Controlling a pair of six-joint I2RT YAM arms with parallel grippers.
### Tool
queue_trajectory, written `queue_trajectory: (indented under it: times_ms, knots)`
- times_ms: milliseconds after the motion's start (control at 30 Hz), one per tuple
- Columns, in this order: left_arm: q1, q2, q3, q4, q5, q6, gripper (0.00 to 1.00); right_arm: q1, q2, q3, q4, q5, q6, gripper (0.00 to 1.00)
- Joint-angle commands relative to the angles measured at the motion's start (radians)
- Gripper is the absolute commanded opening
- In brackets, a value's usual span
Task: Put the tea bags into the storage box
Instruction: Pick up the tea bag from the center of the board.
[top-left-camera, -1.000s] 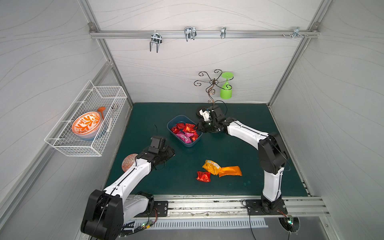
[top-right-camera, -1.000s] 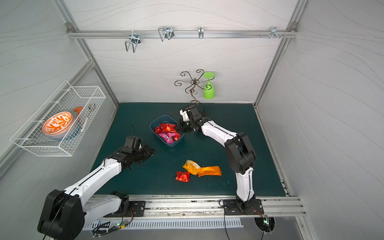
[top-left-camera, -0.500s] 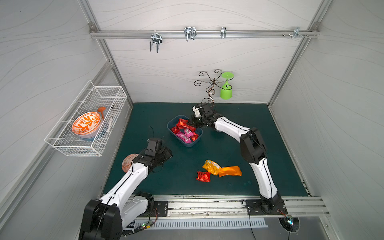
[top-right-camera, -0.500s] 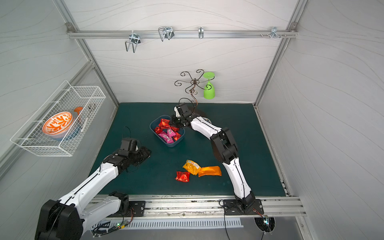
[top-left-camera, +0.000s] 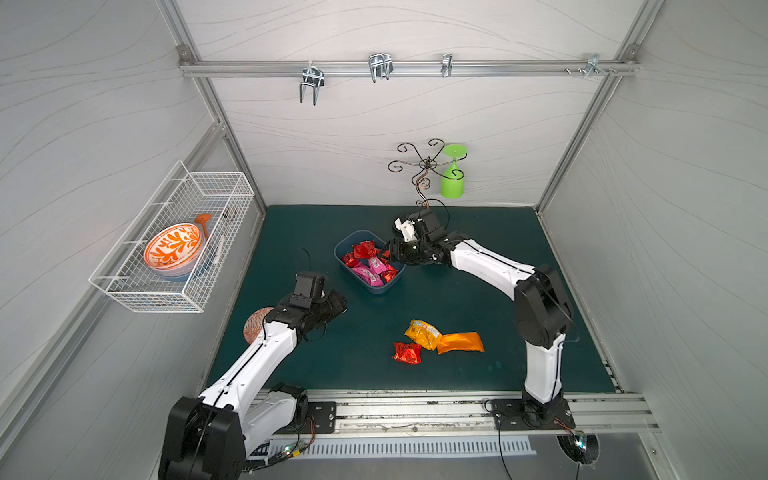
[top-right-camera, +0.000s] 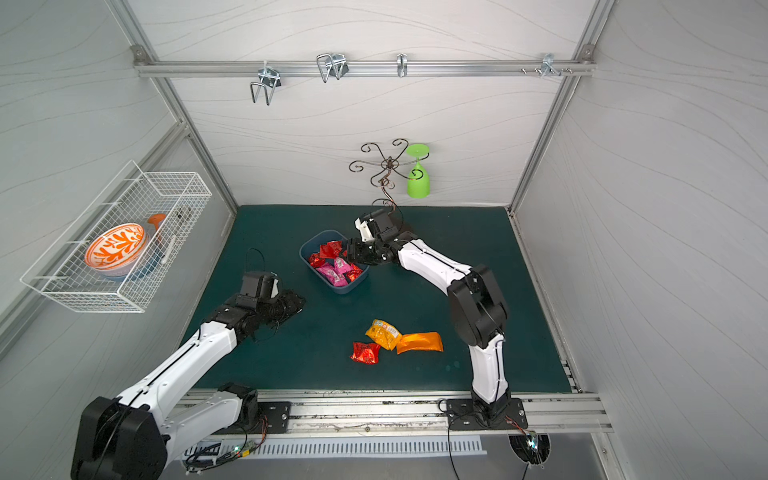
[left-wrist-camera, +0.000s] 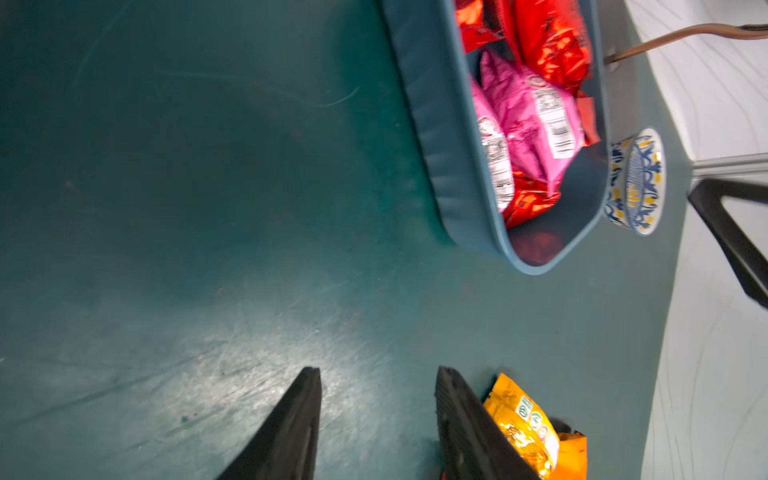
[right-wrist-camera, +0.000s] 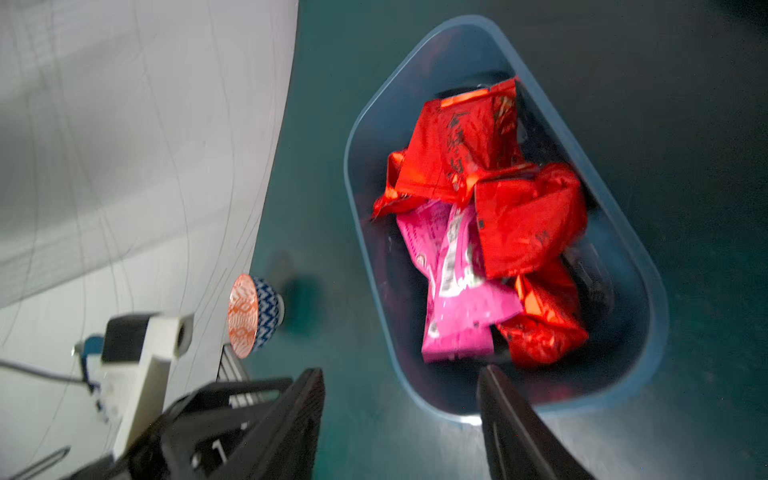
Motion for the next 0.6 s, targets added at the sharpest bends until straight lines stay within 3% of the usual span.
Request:
queue_trajectory:
  times_ms: [0, 300, 567]
  knots:
    - [-0.009, 0.019, 0.051, 0.041, 0.044, 0.042, 0.49, 0.009, -0.108, -0.094, -0.096, -0.019, -0.121, 0.64]
    - [-0.033, 0.078, 0.071, 0.093, 0.158, 0.084, 0.49, 0.009, -0.360, -0.337, -0.314, 0.051, -0.341, 0.62]
    - [-0.051, 0.153, 0.111, 0.095, 0.220, 0.104, 0.49, 0.019, -0.411, -0.427, -0.440, 0.038, -0.483, 0.63]
